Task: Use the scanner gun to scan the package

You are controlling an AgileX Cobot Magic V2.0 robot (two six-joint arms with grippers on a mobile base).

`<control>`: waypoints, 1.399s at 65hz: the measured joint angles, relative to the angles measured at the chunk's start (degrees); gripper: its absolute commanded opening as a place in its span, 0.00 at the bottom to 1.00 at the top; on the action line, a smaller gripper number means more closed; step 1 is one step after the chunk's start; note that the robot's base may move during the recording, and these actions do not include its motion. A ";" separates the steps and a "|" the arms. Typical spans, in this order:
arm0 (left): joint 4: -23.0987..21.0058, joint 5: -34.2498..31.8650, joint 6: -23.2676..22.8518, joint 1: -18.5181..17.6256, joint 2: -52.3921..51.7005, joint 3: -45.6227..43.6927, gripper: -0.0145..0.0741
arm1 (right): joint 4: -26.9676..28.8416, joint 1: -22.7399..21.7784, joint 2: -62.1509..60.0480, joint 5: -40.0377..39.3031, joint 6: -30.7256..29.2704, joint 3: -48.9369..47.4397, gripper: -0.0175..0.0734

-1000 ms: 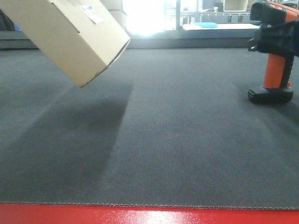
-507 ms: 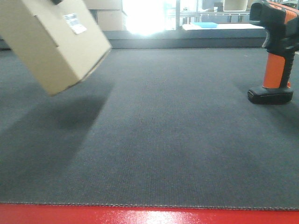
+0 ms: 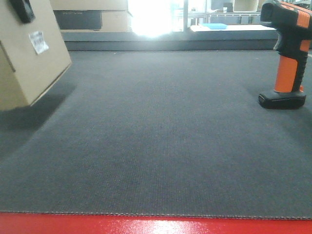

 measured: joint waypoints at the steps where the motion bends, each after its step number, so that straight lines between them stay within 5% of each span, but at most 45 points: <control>1: 0.86 0.00 0.00 -0.17 0.32 0.00 0.04 | 0.00 0.00 -0.61 0.17 0.00 0.00 0.02; 10: 7.10 0.00 0.00 -1.71 3.04 0.00 0.04 | -0.34 0.00 -5.74 2.25 0.00 0.00 0.02; 23: 8.42 -1.35 -0.20 -3.31 4.31 0.00 0.07 | -1.23 0.00 -7.79 5.25 0.00 0.00 0.02; 29: 8.29 -2.02 -0.20 -3.58 4.31 0.00 0.20 | -1.66 0.00 -7.79 6.11 0.00 0.00 0.02; 43: 8.41 -1.54 -0.25 -3.58 4.31 0.00 0.75 | -2.03 0.00 -7.79 6.56 0.00 0.00 0.02; 48: 8.41 -0.85 -0.25 -3.58 4.31 0.00 0.86 | -2.03 0.00 -7.79 6.56 0.00 0.00 0.02; 64: 8.41 -0.38 -0.34 -3.58 1.48 0.00 0.76 | -2.36 0.00 -7.79 6.90 0.00 0.00 0.02; 85: 8.52 -0.68 -0.34 -3.58 -12.57 1.91 0.10 | -4.94 0.00 -7.79 10.97 0.00 0.00 0.02; 91: 8.52 -2.36 -0.34 -3.58 -16.85 4.94 0.04 | -4.94 0.00 -8.02 12.46 0.00 0.00 0.02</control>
